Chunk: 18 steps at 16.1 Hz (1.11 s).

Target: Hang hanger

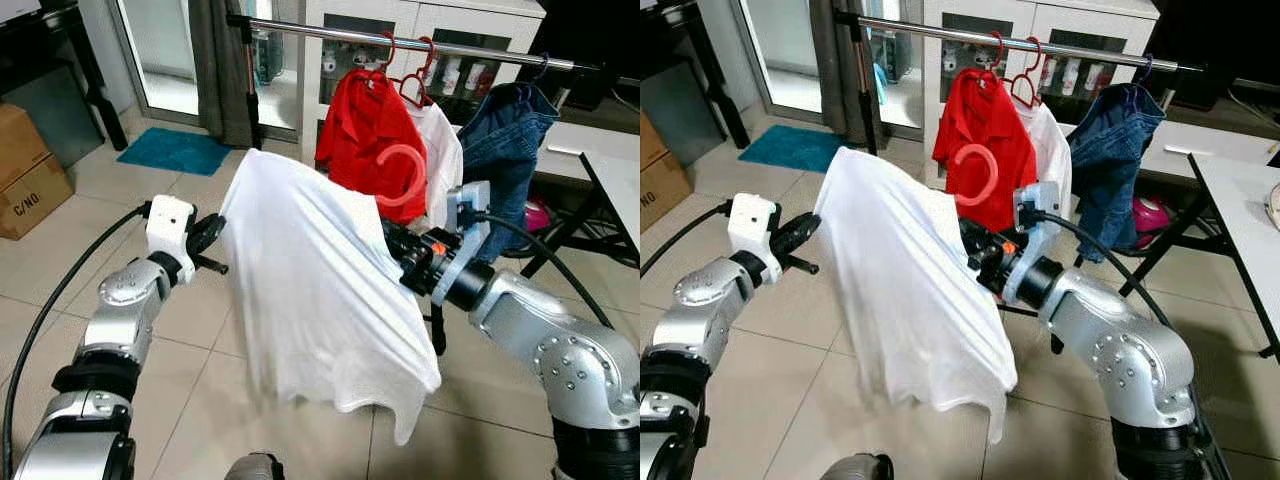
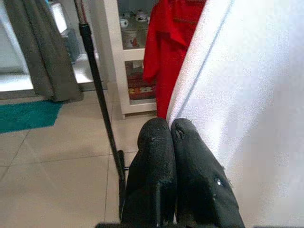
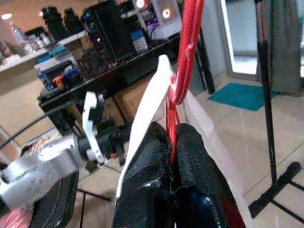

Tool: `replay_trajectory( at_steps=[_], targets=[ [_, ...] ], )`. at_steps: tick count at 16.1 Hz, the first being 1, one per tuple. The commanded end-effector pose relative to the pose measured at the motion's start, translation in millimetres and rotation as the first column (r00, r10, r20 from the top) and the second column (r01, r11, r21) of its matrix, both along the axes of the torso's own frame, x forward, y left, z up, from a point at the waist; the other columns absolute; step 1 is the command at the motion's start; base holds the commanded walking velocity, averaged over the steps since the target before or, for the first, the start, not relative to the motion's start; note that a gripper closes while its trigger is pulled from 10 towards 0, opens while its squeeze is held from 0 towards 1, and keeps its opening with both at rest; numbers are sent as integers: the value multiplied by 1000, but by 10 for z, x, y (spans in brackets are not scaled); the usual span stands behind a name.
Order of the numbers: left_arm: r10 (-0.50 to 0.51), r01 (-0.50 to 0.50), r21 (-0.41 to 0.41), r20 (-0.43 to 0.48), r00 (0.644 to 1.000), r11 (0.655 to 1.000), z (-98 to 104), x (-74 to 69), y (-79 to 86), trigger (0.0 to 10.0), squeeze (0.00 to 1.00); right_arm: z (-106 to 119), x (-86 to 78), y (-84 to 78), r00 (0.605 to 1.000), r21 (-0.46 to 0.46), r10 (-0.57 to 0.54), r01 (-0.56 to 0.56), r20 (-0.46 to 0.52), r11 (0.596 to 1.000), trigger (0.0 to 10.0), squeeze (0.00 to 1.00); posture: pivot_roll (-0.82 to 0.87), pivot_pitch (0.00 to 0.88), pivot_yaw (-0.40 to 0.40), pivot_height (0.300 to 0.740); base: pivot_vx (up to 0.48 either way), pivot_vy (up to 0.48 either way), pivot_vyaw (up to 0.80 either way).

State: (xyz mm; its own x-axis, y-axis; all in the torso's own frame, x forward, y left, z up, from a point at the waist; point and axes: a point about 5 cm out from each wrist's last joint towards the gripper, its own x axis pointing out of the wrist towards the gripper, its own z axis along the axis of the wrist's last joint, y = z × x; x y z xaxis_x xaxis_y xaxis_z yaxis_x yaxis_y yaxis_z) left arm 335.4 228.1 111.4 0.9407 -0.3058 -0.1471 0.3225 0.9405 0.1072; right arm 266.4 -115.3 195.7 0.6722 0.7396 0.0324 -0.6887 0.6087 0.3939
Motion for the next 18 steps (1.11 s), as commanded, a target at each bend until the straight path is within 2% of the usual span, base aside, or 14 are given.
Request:
replay_trajectory(
  at_steps=[1,3,5,11,15,18],
  targets=[
    [27,-27,23,-13,1000,999,-32,-30,64,0,0,163,54,-101,994,36,-73,71,84,997,10000,0,-26,0,-1,740,0,0,0],
    [49,-47,45,-38,998,998,-134,-107,107,0,0,173,151,-174,983,47,-169,166,77,985,10000,0,-25,0,-4,740,0,0,0],
    [61,-57,63,-61,996,996,-219,-163,127,0,0,179,197,-218,974,52,-214,211,74,976,10000,0,-24,0,-5,740,0,0,0],
    [81,-61,174,-112,990,983,-418,-315,190,0,0,183,275,-302,953,65,-296,292,60,954,10000,0,-23,0,-6,740,0,0,0],
    [14,17,234,-132,991,972,-496,-367,76,0,0,180,293,-327,945,68,-322,318,56,946,10000,0,-23,0,-7,740,0,0,0],
    [-41,113,299,-237,971,948,-683,-471,0,0,0,178,332,-384,927,64,-372,368,51,927,10000,0,-27,0,-6,740,0,0,0]
  ],
)
